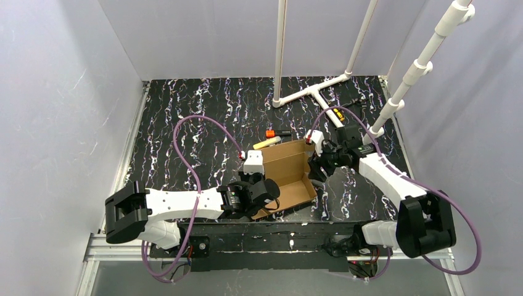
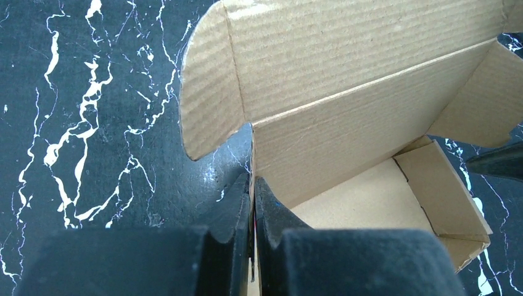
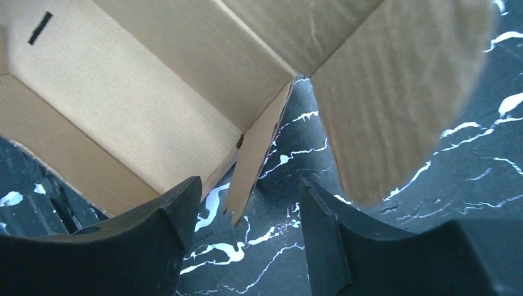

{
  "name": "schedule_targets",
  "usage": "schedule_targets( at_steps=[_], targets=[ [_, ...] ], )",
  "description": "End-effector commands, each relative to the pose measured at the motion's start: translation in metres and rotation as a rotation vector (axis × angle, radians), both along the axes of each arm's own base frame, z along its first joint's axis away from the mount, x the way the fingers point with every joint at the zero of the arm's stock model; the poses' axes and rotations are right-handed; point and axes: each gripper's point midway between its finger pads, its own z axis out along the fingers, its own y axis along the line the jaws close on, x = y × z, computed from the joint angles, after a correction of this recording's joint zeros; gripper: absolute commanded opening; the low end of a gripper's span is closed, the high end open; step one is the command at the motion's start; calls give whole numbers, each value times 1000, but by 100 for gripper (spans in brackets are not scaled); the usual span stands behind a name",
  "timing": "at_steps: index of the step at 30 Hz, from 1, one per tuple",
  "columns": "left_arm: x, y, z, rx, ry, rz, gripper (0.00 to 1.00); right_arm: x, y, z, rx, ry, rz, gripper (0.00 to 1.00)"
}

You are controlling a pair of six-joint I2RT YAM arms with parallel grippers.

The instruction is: Fold the paper box

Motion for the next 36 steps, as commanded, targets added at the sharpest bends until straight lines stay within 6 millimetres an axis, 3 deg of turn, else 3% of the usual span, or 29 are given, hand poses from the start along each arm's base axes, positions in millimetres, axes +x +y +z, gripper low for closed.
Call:
schedule_targets(
  at_steps=[1, 10, 17, 21, 24, 27, 30, 34, 36],
  targets=[
    [6, 6, 11, -24, -38, 50, 0, -2, 5, -21, -45, 64, -6, 66],
    [8, 7, 11, -43, -51, 71, 0, -14, 19, -30, -44, 94, 25, 62],
    [8, 4, 14, -72, -47, 62, 0, 1, 17, -36, -100, 69, -32, 35],
    [2, -2, 9, -103, -12, 31, 12, 16, 15, -26, -109, 15, -83, 16],
    [-5, -6, 10, -137, 24, -20, 33, 30, 13, -16, -114, -39, -116, 9],
    [-16, -9, 18, -192, 58, -102, 60, 41, 13, -8, -115, -82, -118, 5],
    [-27, 0, 29, -260, 95, -180, 80, 46, 18, -4, -105, -111, -68, 3],
    [-38, 17, 49, -384, 102, -323, 96, 55, 27, 1, -93, -159, 22, 1],
    [-41, 30, 58, -439, 109, -375, 98, 56, 32, 4, -86, -187, 100, 1]
  ],
)
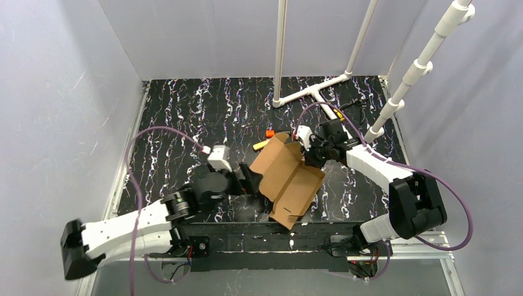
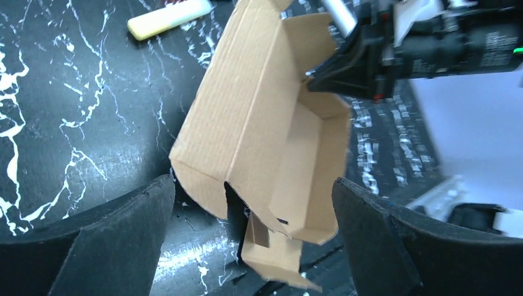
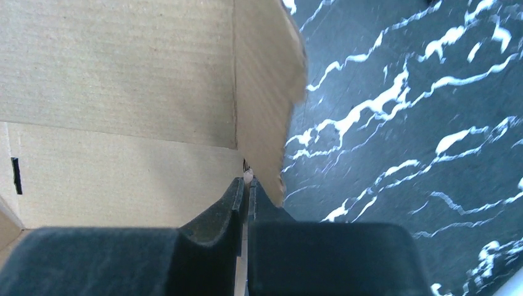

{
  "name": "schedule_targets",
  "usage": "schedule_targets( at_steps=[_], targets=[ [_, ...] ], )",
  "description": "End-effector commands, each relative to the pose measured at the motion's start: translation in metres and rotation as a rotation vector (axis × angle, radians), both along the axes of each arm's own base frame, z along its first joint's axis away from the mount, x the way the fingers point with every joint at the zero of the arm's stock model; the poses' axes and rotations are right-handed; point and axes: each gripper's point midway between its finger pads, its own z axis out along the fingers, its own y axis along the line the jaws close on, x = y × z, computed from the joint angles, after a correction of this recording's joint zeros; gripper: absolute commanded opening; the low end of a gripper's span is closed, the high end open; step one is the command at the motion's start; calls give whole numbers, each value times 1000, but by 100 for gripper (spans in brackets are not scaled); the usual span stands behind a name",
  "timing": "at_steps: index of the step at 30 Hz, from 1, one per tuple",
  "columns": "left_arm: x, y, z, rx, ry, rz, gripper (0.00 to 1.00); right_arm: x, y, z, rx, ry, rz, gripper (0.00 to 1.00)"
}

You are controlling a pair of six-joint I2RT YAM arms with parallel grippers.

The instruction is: Fold the paper box

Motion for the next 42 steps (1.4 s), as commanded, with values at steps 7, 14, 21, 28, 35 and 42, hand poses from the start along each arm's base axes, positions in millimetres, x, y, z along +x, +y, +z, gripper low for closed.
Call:
schedule_targets(
  at_steps=[7, 14, 21, 28, 35, 42],
  targets=[
    [-5, 41, 29, -213, 82, -212, 98, 29, 35, 25, 56, -176, 370, 1],
    [15, -1, 25, -419, 243, -390, 98, 50, 55, 29, 82, -181, 449, 1],
    [26, -13, 10, -415, 304, -415, 96, 60, 65, 18, 56, -155, 470, 2],
    [38, -16, -27, -371, 412, -362, 61, 63, 70, 13, 44, -135, 464, 8],
    [49, -15, -36, -341, 411, -319, 0, 76, 67, 30, 31, -103, 303, 41],
    [53, -4, -25, -328, 372, -235, 0, 63, 29, 87, 104, -117, 44, 82]
  ],
)
